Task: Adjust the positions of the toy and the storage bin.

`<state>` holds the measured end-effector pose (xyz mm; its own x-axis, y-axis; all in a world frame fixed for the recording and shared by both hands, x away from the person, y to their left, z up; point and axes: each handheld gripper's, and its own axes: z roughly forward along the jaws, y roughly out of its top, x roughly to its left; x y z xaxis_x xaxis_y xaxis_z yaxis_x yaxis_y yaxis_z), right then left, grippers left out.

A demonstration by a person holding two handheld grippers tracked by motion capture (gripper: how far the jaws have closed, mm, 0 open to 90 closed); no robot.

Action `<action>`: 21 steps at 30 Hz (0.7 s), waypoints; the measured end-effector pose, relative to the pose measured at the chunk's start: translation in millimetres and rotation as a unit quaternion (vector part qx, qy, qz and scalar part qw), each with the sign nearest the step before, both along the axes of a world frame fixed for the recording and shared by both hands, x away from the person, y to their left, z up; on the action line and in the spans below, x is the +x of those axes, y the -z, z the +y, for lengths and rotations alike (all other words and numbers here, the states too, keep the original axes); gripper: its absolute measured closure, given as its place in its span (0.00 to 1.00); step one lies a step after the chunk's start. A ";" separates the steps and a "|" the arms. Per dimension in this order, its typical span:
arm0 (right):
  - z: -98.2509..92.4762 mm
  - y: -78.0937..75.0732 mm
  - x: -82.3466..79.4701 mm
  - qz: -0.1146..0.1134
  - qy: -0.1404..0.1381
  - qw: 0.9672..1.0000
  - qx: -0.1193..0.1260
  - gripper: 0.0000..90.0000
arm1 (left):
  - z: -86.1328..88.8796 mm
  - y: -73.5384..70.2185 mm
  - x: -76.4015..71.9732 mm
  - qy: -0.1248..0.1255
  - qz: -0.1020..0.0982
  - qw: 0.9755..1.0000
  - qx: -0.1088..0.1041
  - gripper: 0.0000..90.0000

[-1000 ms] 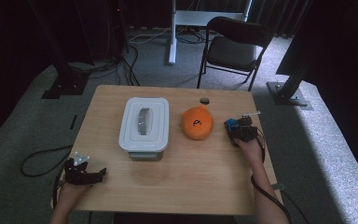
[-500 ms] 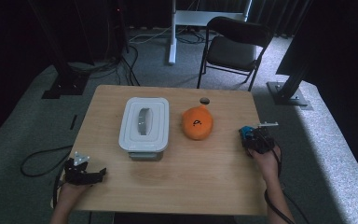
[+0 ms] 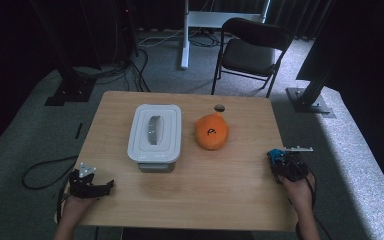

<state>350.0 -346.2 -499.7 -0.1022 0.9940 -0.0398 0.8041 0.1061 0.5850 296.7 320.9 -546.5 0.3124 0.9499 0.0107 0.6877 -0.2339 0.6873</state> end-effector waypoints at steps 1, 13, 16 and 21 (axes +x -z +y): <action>-0.5 1.7 -2.6 -0.001 0.004 1.000 -0.002 0.29 | 0.0 0.0 0.0 0.000 0.000 1.000 0.000 0.01; -9.1 17.9 -19.9 0.007 0.007 1.000 0.002 0.29 | -0.1 0.0 -0.1 -0.001 0.000 1.000 0.000 0.01; -9.5 22.3 -21.4 0.009 0.006 1.000 0.001 0.29 | -0.1 0.0 -0.1 -0.001 0.000 1.000 0.000 0.01; -15.3 29.1 -25.8 0.000 0.005 1.000 0.026 0.28 | -0.1 0.1 -0.2 -0.001 0.000 1.000 0.000 0.01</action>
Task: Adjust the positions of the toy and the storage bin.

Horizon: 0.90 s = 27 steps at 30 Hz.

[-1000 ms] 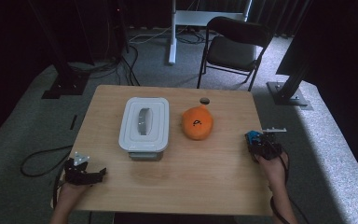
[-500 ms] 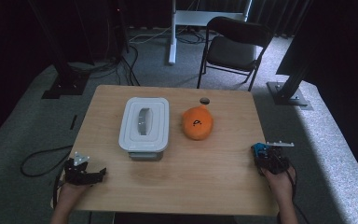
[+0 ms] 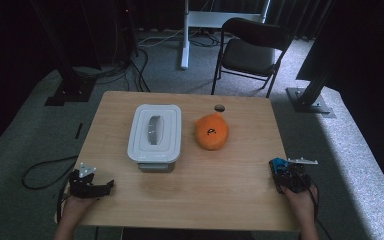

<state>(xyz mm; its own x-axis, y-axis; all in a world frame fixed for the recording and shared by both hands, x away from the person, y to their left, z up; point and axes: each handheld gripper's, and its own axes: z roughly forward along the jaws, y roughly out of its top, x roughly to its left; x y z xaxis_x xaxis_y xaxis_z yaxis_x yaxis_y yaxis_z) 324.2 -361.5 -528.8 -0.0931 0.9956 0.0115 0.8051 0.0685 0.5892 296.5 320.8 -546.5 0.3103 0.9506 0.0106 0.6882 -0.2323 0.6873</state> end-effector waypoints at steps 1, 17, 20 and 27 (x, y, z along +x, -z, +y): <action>0.2 1.6 -0.8 -0.001 -0.001 1.000 -0.001 0.28 | 0.0 0.0 0.0 0.000 0.000 1.000 0.000 0.01; 3.1 -13.0 -0.7 -0.023 -0.003 1.000 -0.001 0.22 | 0.0 0.0 0.0 0.000 0.000 1.000 0.000 0.01; 4.6 -17.8 0.4 -0.033 -0.003 0.999 -0.003 0.22 | 0.0 -0.1 0.0 0.000 0.000 1.000 0.000 0.01; 8.3 -29.4 4.5 -0.046 -0.010 0.999 0.010 0.22 | 0.0 0.0 0.0 0.000 0.000 1.000 0.000 0.01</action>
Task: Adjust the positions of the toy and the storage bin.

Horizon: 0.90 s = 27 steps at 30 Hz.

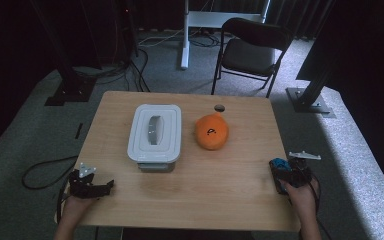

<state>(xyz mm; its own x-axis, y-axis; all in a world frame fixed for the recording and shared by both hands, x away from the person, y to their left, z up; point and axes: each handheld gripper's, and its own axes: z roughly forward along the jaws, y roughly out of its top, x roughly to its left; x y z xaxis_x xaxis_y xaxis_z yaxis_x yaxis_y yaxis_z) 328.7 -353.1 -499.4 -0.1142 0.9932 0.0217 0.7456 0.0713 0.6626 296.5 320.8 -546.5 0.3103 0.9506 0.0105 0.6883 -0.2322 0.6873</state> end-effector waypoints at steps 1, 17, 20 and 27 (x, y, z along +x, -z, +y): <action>2.8 -3.5 2.0 -0.003 -0.007 1.000 0.006 0.21 | 0.0 0.0 0.0 0.000 0.000 1.000 0.000 0.01; 35.8 -21.5 20.9 -0.015 -0.059 0.998 0.029 0.18 | 0.0 0.0 0.0 0.000 0.000 1.000 0.000 0.01; 43.9 -24.0 24.4 -0.016 -0.071 0.997 0.028 0.18 | 0.0 0.0 0.0 0.000 0.000 1.000 0.000 0.01; 62.5 -29.1 33.4 -0.016 -0.096 0.995 0.028 0.18 | -0.4 0.1 -0.8 0.010 0.000 1.000 -0.001 0.01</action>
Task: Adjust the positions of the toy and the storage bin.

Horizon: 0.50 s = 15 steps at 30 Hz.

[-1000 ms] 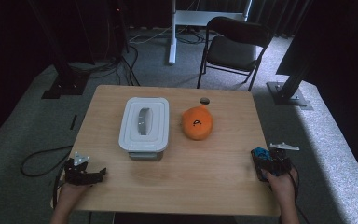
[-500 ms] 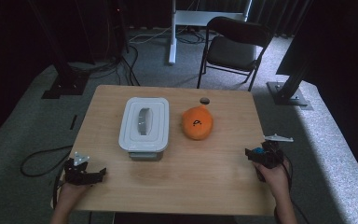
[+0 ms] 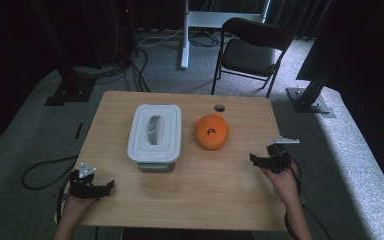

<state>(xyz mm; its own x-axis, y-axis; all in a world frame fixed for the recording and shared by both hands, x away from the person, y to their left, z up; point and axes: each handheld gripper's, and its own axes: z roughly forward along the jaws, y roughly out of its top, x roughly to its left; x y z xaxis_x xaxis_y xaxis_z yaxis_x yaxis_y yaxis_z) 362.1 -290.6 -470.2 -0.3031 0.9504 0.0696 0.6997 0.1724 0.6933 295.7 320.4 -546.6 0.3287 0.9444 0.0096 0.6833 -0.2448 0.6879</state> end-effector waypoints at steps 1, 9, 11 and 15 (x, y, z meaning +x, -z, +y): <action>2.8 -0.3 1.1 -0.001 -0.003 1.000 0.001 0.18 | -0.1 0.0 -0.1 0.001 0.000 1.000 0.000 0.01; 26.1 -2.0 9.8 -0.003 -0.028 1.000 0.002 0.18 | -0.5 -0.1 -0.3 0.000 0.000 1.000 0.000 0.01; 31.5 -2.9 12.4 -0.004 -0.036 0.999 0.005 0.18 | -0.7 -0.1 -0.4 0.000 0.000 1.000 0.001 0.01; 42.5 -5.9 18.3 -0.008 -0.047 0.999 0.006 0.18 | -0.8 -0.2 -0.5 0.002 0.001 1.000 0.001 0.01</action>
